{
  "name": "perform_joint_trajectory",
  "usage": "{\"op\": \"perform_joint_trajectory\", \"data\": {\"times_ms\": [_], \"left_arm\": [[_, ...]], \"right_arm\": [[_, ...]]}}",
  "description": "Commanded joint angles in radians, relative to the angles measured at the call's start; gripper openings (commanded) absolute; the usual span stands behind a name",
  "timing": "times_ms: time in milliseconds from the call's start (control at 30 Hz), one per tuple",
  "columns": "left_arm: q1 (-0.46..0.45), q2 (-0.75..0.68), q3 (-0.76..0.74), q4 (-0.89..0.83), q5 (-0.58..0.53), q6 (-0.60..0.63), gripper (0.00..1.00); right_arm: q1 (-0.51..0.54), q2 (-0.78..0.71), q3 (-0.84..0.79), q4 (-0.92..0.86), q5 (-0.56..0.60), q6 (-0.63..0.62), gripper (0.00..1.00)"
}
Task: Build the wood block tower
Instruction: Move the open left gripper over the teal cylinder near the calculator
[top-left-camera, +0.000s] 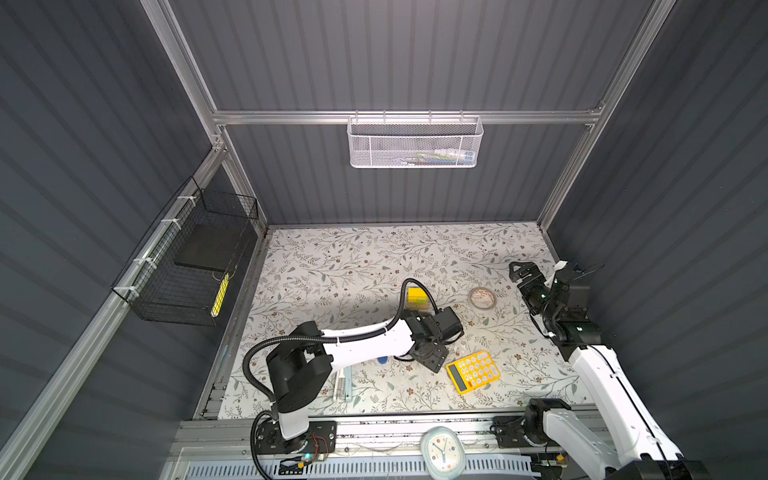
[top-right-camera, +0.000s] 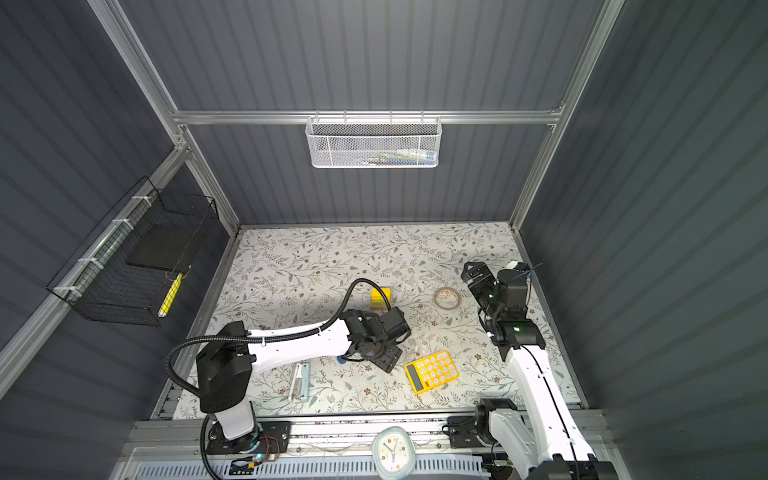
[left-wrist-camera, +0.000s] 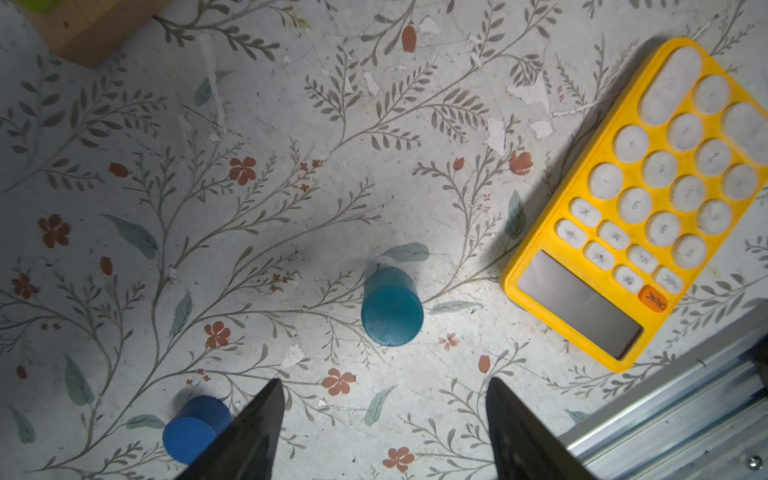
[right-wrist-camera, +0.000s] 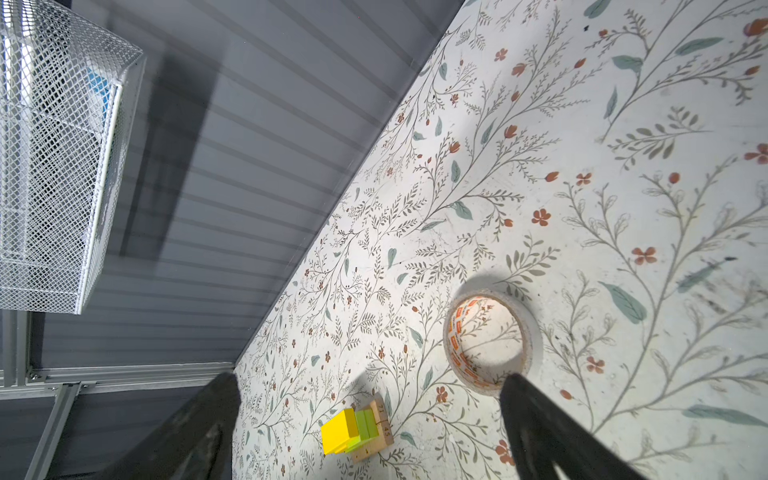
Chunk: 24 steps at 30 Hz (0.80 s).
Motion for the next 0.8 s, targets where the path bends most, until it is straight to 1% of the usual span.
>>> {"op": "perform_joint_trajectory", "data": {"times_ms": [0,67,100,200,433,767], "left_arm": [[-0.002,0.047,0.048,0.013,0.032,-0.020,0.76],[-0.002,0.077,0.057,0.000,0.029,-0.022,0.75],[-0.002,0.091,0.100,-0.008,0.028,-0.022,0.75],[-0.003,0.123,0.121,-0.028,0.023,-0.030,0.73],[-0.002,0.141,0.124,-0.055,0.016,-0.042,0.64],[-0.002,0.172,0.135,-0.096,0.014,-0.048,0.59]], "right_arm": [[-0.004,-0.010,-0.010,-0.009,0.010,0.012,0.99],[-0.004,-0.014,-0.011,-0.009,0.007,0.011,0.99],[-0.004,-0.016,-0.011,-0.009,0.008,0.011,0.99],[-0.004,-0.023,-0.014,-0.012,0.020,0.010,0.99],[-0.004,-0.028,-0.021,-0.008,0.029,0.011,0.99],[-0.004,-0.020,-0.021,-0.002,0.022,0.018,0.99]]}}
